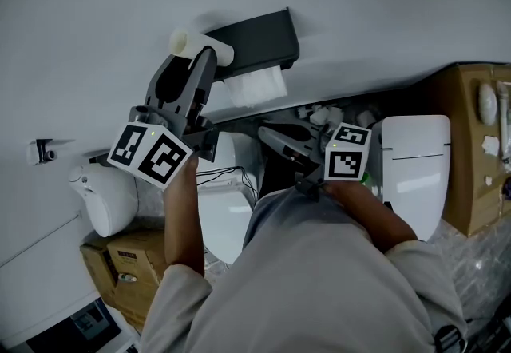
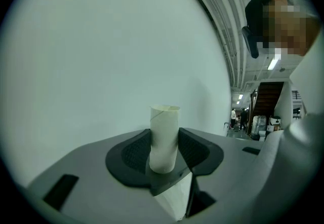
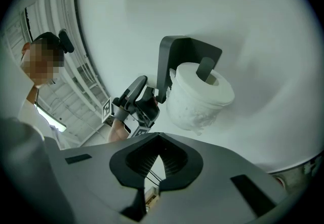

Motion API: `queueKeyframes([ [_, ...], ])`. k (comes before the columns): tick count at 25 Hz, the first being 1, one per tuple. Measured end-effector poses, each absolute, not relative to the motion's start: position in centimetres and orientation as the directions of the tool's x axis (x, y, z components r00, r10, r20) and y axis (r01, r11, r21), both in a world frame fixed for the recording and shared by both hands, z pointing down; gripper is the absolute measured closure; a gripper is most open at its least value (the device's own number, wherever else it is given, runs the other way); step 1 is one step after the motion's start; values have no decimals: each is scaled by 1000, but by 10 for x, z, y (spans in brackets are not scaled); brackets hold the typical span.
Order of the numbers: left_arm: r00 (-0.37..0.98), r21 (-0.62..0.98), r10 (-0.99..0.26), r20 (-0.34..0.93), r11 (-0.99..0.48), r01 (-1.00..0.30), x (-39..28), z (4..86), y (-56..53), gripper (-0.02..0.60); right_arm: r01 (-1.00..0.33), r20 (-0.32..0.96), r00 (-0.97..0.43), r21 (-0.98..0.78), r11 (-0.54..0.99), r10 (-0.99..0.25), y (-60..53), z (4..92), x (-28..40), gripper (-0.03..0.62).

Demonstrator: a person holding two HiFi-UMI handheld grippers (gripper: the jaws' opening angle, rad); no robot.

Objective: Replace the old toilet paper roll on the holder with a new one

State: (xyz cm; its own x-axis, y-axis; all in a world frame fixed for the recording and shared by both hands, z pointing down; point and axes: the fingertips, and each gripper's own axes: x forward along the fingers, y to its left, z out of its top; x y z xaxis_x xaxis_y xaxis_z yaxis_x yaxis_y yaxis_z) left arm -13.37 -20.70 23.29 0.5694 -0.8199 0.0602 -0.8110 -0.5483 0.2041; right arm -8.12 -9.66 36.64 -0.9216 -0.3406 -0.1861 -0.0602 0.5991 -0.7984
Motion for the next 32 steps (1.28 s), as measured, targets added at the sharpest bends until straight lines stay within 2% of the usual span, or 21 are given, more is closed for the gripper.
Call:
queueKeyframes([
  [12,594,29,-794,130,-595,-803,-111,237,-211,417,-72,-174,-933,-769,635,-316,-94,363,-85,577],
  [26,562,79,-822,92,-556,-827,-117,236,-211,416,-135,-129,-940,-708,693,-316,-97,358,-82,579],
  [32,554,84,-828,79,-549,-832,-120,236,-209,408,-223,-87,-930,-636,738,-356,-107,351,-81,577],
])
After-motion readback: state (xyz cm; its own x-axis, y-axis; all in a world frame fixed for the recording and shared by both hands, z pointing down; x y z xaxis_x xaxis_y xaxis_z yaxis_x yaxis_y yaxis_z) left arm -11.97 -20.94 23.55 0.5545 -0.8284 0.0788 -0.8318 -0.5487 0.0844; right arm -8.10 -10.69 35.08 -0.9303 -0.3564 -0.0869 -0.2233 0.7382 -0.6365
